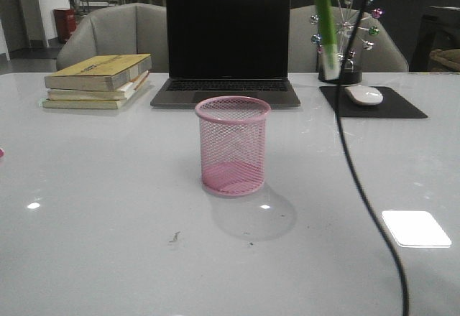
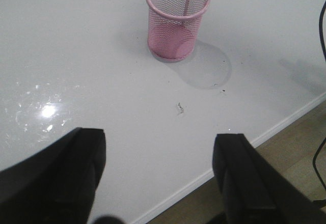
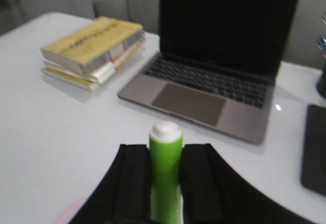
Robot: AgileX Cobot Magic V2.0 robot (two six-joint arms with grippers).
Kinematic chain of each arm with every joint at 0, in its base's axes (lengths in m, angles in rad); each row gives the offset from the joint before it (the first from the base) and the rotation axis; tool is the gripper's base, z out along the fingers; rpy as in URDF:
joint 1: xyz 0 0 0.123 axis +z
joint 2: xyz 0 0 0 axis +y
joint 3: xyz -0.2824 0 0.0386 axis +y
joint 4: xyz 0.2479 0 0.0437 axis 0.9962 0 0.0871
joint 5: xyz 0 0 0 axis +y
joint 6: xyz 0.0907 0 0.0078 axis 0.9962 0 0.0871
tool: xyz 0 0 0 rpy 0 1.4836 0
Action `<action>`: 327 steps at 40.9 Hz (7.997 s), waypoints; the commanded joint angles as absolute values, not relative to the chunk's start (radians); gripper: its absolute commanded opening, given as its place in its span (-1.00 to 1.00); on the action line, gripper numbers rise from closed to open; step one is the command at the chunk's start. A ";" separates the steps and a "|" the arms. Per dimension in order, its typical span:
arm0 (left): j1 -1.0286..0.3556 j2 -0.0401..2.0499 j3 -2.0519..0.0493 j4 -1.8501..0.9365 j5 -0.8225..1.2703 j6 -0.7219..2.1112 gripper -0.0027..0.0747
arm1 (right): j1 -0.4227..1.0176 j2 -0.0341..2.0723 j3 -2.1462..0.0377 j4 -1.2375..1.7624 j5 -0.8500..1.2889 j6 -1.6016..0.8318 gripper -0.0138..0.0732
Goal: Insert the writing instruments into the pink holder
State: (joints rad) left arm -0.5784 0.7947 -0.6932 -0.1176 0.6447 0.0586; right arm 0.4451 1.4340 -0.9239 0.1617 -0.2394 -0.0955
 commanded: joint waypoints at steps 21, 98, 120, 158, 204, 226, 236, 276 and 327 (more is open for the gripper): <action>-0.583 0.793 -0.725 -0.131 0.575 0.059 0.38 | 0.601 1.686 -0.923 0.114 -0.733 -0.108 -0.23; -0.224 0.980 -0.837 -0.023 0.758 0.006 0.38 | 0.508 0.866 -0.802 0.014 0.759 -0.024 0.41; 0.066 1.559 -1.138 -0.025 0.753 0.024 0.38 | 0.508 0.866 -0.802 0.014 0.758 -0.024 0.41; 0.068 2.018 -1.512 -0.060 0.751 0.103 0.38 | 0.508 0.866 -0.802 0.014 0.758 -0.024 0.41; -0.011 1.615 -1.187 -0.298 0.404 0.267 -0.70 | 0.508 0.866 -0.802 0.014 0.757 -0.024 0.41; -0.623 1.324 -0.869 -0.427 -0.486 0.249 -0.70 | 0.508 0.866 -0.802 0.014 0.757 -0.024 0.41; -0.805 1.508 -0.873 -0.424 -0.875 0.229 -0.70 | 0.508 0.866 -0.802 0.014 0.757 -0.024 0.41; -0.839 1.827 -1.016 -0.374 -0.843 0.103 0.33 | 0.508 0.866 -0.802 0.014 0.757 -0.024 0.41; -0.560 0.643 -0.787 -0.029 0.732 0.264 0.33 | 0.508 0.652 -0.666 0.017 0.597 -0.024 0.41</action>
State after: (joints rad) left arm -0.5867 0.7099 -0.8024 -0.0488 0.7930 0.2985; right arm 0.5155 0.7204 -0.6776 0.0215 0.6805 -0.0244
